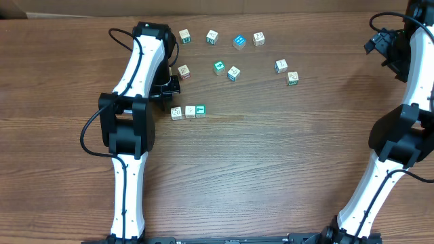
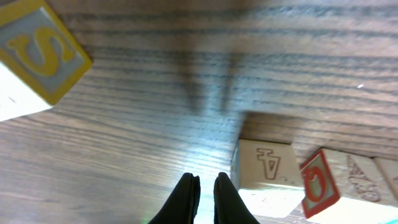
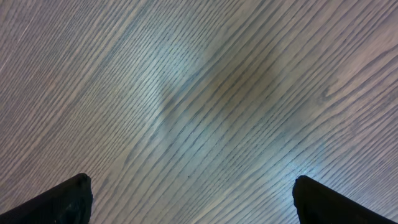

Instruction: Form a horizontal line

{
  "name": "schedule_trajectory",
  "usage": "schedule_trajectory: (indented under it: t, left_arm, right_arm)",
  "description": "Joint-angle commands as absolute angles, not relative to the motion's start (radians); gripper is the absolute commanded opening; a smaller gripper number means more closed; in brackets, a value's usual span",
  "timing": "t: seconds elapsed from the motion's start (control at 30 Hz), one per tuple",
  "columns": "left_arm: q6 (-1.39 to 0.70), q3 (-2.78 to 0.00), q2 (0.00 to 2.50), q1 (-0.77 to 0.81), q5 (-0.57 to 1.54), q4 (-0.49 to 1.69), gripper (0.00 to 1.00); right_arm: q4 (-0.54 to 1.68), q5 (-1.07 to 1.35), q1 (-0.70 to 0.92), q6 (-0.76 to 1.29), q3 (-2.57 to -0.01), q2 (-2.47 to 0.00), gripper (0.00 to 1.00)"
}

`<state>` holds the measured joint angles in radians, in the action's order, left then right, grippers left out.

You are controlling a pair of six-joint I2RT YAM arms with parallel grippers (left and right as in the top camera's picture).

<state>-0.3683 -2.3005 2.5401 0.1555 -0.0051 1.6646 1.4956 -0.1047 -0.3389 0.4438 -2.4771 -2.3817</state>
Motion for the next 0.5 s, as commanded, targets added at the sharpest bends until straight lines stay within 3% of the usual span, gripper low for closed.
schedule_trajectory:
  t: [0.0, 0.47]
  left_arm:
    - [-0.39, -2.297, 2.559, 0.158, -0.053, 1.68, 0.07]
    - [-0.412, -2.185, 2.559, 0.159, -0.038, 1.657, 0.05]
  right_arm:
    - [1.494, -0.106, -0.342, 0.44, -2.474, -2.365, 1.0]
    - [1.494, -0.106, -0.342, 0.44, -2.474, -2.365, 1.0]
